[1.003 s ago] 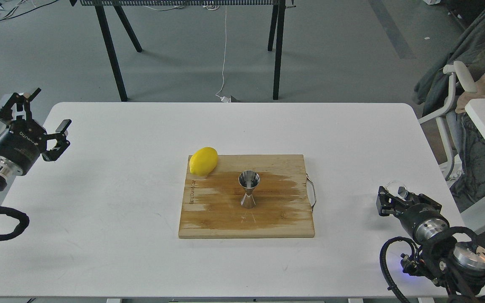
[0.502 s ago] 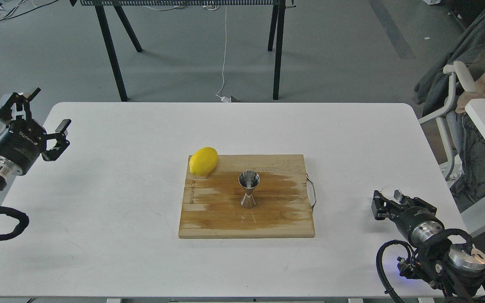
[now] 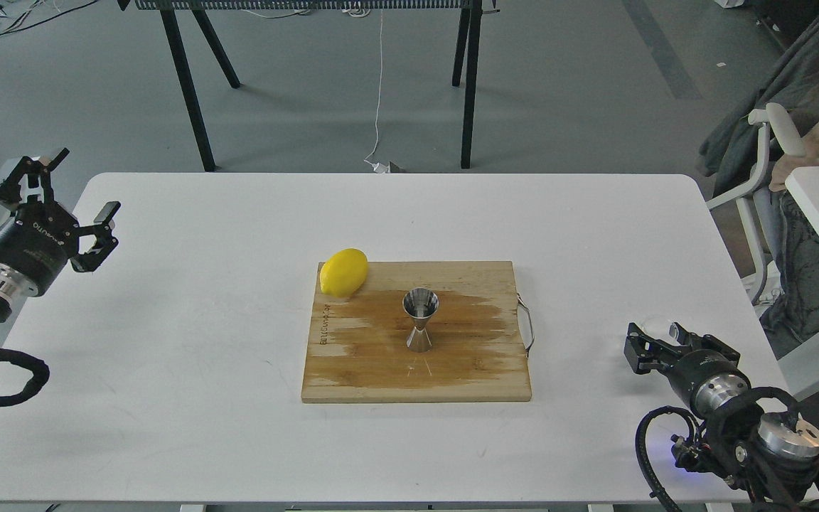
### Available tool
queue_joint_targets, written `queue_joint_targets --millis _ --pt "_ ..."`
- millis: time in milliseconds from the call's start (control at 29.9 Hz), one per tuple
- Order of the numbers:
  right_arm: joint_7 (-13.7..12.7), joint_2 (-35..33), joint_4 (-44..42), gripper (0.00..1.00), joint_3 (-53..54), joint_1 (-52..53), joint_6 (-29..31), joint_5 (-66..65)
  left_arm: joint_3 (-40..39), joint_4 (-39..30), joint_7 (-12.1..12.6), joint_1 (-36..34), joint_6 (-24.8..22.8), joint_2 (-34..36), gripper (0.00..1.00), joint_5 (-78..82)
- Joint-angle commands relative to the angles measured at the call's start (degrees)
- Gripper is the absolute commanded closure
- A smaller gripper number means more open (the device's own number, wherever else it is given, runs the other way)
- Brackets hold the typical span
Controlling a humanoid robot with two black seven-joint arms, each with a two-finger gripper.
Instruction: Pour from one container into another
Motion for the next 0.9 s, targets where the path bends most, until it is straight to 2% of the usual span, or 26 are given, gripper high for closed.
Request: queue_joint_targets --millis 0,334,669,736,803,870 --pt "-0.01 0.0 0.36 0.08 -0.92 -0.03 0.0 0.03 0.0 0.0 0.0 0.0 0.0 0.0 0.01 0.0" --pt "-0.09 -1.75 6.59 0.05 -0.4 -1.35 -0.35 0.12 0.09 0.0 0.0 0.09 0.0 0.0 0.01 0.0" --pt "-0.7 -10.89 14.25 0.03 -0.57 -1.27 0.88 -0.05 0.18 2.11 0.0 0.53 0.0 -0.87 0.01 0.18" --pt "-2.54 -12.91 14.34 0.02 -0.66 0.31 3.76 -0.58 0.26 2.9 0.0 0.53 0.0 -2.01 0.01 0.44" --pt "-4.48 -14.85 13.64 0.02 -0.75 3.38 9.99 -0.93 0.26 3.42 0.0 0.62 0.0 -2.28 0.01 0.53" --pt "-5.19 -16.26 11.88 0.02 -0.93 5.41 17.02 -2.07 0.26 3.87 0.0 0.97 0.0 -2.55 0.01 0.53"
